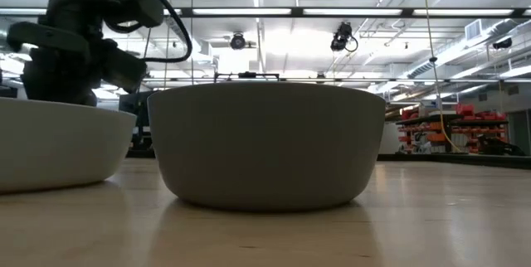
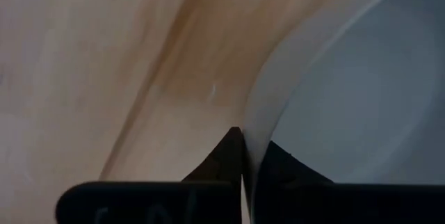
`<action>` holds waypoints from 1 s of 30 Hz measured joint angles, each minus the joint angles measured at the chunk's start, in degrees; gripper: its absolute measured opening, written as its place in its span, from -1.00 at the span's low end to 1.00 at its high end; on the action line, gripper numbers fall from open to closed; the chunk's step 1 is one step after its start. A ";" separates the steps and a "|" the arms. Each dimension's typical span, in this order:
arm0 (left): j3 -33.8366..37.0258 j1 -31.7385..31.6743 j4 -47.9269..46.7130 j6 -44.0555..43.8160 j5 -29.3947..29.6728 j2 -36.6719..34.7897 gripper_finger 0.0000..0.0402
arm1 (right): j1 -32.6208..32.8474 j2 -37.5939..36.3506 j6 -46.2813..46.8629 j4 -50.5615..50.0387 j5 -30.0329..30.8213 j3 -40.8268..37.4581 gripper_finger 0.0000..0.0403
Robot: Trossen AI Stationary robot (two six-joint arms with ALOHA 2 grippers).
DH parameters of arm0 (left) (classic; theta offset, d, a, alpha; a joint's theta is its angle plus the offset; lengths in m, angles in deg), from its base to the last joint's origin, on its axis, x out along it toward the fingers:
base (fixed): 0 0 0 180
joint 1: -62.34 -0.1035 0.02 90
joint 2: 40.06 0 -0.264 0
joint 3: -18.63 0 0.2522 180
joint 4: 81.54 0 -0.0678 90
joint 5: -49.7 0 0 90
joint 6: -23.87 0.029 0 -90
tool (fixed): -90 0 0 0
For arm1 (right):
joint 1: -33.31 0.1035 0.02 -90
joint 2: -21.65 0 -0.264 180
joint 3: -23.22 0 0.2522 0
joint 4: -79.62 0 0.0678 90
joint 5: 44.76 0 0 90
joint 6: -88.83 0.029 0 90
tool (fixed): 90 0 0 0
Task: Nest bowls inside each other
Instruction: Stack the gray bowl on the top white bowl
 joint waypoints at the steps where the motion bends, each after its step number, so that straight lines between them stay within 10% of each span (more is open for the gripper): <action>1: -0.36 -0.55 -1.17 0.63 -0.20 0.00 -0.93 | 0.00 0.00 -0.03 0.00 0.00 0.00 -0.94; 30: -48.60 -17.55 -20.05 18.22 12.65 0.04 -0.95 | -1.88 0.00 -2.70 -0.04 0.90 0.00 -0.94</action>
